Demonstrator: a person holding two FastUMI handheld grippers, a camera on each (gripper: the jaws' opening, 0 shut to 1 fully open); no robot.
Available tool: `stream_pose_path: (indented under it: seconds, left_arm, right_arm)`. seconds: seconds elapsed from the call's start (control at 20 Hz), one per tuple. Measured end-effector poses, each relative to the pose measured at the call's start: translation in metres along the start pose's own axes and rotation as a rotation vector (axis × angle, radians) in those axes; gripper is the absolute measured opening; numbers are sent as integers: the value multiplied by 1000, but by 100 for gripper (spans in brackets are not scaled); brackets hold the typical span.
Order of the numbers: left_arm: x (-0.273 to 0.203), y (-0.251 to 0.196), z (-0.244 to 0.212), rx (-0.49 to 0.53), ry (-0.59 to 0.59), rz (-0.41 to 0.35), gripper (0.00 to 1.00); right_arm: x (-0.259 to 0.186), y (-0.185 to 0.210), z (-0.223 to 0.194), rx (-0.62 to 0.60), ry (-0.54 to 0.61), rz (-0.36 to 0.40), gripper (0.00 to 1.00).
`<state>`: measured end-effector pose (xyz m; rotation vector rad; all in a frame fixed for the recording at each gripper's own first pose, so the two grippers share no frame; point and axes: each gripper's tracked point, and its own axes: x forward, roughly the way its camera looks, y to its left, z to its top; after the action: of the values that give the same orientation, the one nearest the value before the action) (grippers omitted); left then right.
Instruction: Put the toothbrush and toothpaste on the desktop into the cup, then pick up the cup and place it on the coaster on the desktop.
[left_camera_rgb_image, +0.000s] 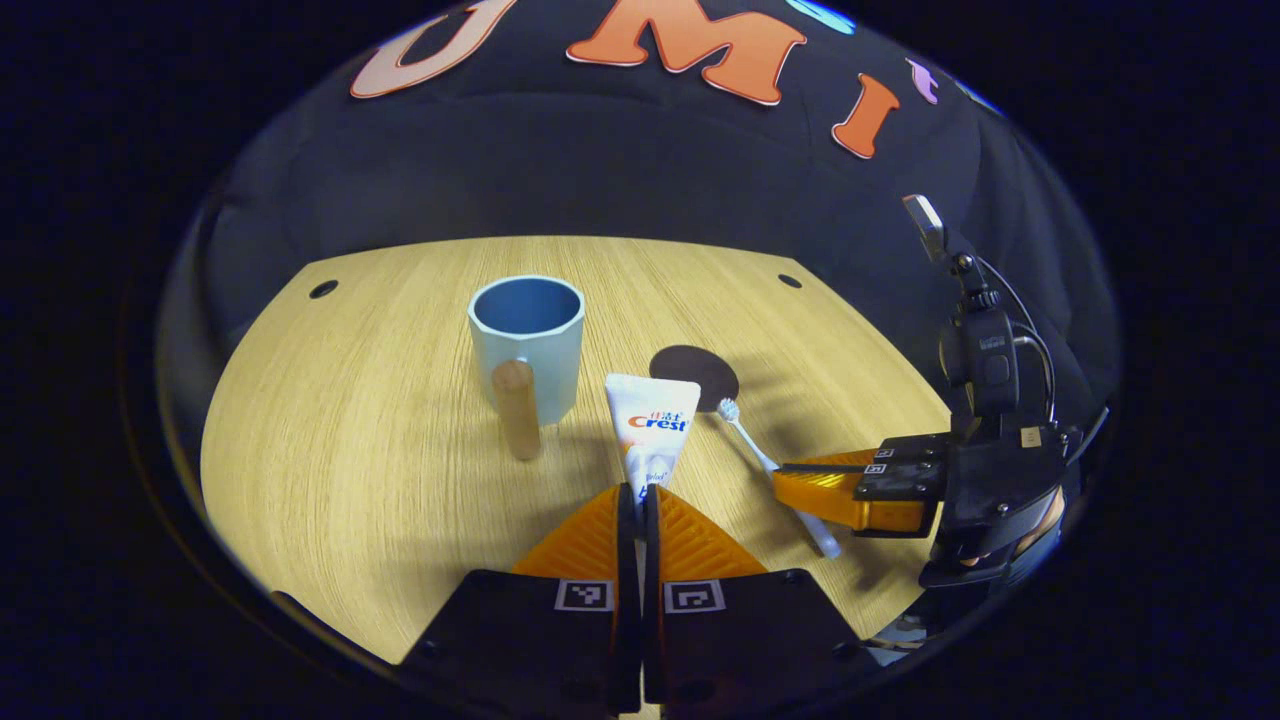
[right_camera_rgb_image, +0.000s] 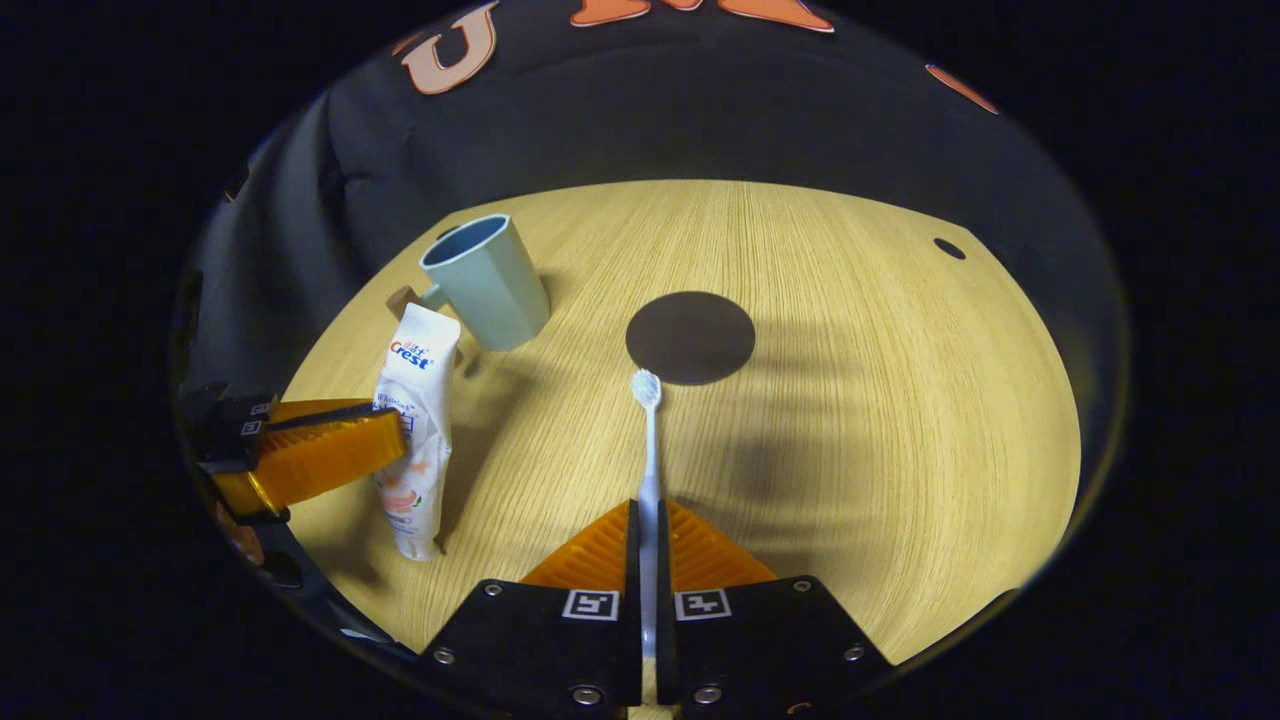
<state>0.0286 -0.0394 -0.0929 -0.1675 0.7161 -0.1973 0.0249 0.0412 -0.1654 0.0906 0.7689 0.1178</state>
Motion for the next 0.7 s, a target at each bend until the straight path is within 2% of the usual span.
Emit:
stream_pose_path:
  seconds: [0.3,0.7]
  left_arm:
    - [3,12,25,40,-200,8,5]
    - [-32,48,75,98,-467,74,5]
  right_arm:
    - [-32,-3,33,-9,-178,11,6]
    - [-61,-8,73,11,-389,8,6]
